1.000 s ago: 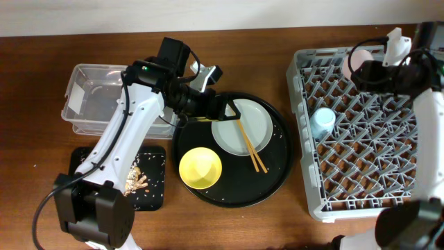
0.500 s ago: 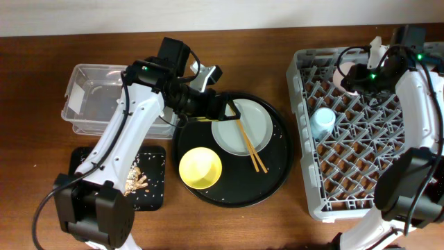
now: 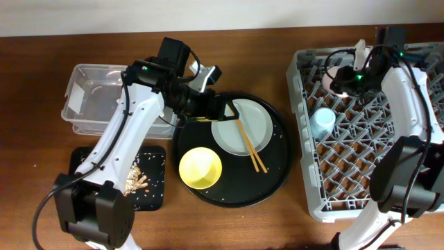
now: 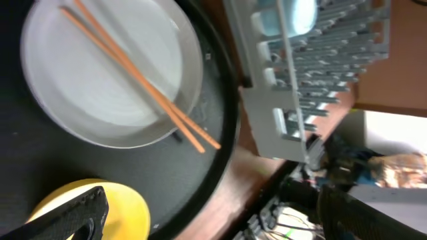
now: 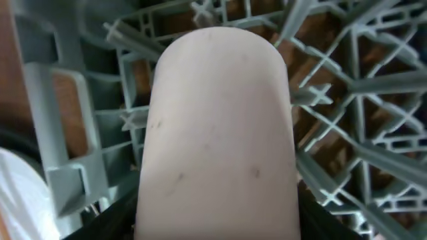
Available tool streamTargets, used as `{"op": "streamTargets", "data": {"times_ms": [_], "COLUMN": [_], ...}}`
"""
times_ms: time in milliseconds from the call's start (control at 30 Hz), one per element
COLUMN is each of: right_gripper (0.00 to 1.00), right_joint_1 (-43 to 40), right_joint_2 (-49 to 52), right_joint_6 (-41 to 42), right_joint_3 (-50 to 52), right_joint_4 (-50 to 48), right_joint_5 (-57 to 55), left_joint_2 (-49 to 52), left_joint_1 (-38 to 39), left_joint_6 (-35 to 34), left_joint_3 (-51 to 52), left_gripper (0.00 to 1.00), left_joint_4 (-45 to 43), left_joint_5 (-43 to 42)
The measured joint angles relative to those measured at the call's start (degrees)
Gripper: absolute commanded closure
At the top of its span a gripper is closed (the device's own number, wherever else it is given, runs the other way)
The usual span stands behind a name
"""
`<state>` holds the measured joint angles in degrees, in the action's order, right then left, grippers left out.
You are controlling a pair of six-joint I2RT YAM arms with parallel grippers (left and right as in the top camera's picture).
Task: Sort waste into correct bins and load items into the dishwasher rack
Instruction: 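Place the pink cup upside down in the dish rack with the right gripper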
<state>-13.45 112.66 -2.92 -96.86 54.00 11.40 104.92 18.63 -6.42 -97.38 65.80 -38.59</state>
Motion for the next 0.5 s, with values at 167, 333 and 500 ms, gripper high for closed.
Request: {"op": "streamTargets", "data": {"times_ms": [167, 333, 500], "right_gripper": [0.02, 0.02, 0.02], "right_joint_1": [-0.04, -0.04, -0.04], "right_joint_2": [0.0, -1.55, -10.95], "right_joint_6": [-0.07, 0.22, 1.2], "right_joint_3": [0.0, -1.07, -6.08], "right_joint_4": [-0.04, 4.2, 11.98], "right_joint_5": [-0.94, -0.96, 3.06], "left_joint_2": [0.0, 0.0, 0.0], "left_joint_1": [0.0, 0.0, 0.0], "left_joint_6": [0.0, 0.0, 0.0], "left_joint_3": [0.0, 0.0, 0.0], "left_gripper": [0.01, 0.01, 0.01], "left_joint_4": [0.0, 0.0, 0.0], "left_joint_5": [7.63, 13.73, 15.08]}}
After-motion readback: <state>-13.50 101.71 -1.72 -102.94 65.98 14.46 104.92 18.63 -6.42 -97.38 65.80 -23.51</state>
